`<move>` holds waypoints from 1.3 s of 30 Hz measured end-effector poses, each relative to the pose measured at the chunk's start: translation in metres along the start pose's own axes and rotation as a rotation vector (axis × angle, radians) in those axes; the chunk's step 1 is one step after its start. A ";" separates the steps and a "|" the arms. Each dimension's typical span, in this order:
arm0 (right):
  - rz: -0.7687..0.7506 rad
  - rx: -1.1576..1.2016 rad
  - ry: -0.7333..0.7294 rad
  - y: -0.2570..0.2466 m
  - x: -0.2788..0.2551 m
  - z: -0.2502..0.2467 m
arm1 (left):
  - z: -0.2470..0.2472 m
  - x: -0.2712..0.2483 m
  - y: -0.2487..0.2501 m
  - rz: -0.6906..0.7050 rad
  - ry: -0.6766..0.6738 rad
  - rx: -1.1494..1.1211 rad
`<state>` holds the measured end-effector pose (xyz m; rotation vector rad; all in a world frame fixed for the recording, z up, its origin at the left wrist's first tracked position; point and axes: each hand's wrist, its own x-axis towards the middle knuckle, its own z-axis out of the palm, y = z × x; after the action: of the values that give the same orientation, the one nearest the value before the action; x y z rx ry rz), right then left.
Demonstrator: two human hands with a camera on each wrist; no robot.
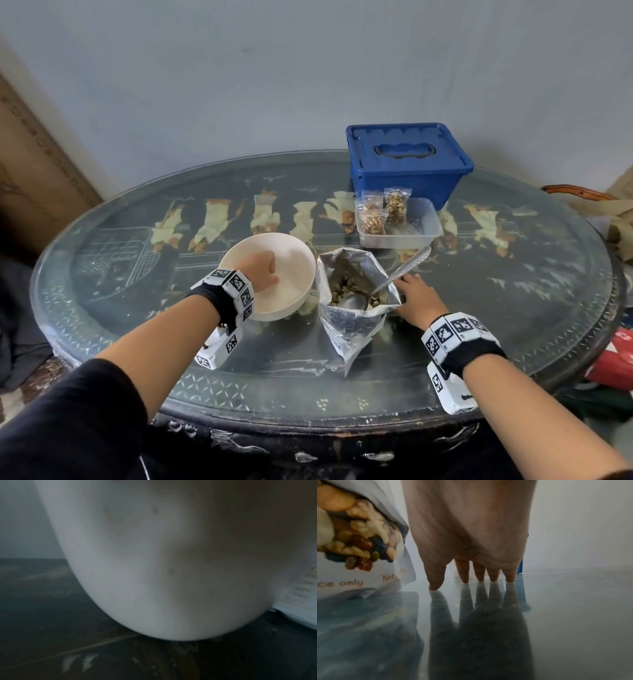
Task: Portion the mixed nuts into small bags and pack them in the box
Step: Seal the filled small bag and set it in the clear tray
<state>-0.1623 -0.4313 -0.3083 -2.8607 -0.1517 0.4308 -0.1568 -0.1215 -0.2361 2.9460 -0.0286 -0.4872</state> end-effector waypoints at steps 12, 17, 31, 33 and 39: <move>0.020 0.287 0.116 -0.002 -0.016 -0.025 | -0.043 -0.017 0.000 0.001 0.116 -0.673; -0.031 0.446 0.370 -0.013 -0.046 -0.101 | -0.071 -0.042 0.017 0.029 0.214 -1.176; -0.317 0.481 0.454 -0.126 -0.106 -0.189 | -0.098 -0.087 0.070 0.172 0.366 -1.690; -0.297 0.525 0.353 -0.136 -0.105 -0.174 | -0.095 -0.094 0.078 0.192 0.394 -1.670; -0.240 0.827 0.365 -0.142 -0.103 -0.147 | -0.076 -0.107 0.085 0.178 0.489 -1.425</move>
<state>-0.2249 -0.3418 -0.1077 -2.0239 -0.1897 -0.0809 -0.2335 -0.1898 -0.1180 1.5525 0.0799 0.2221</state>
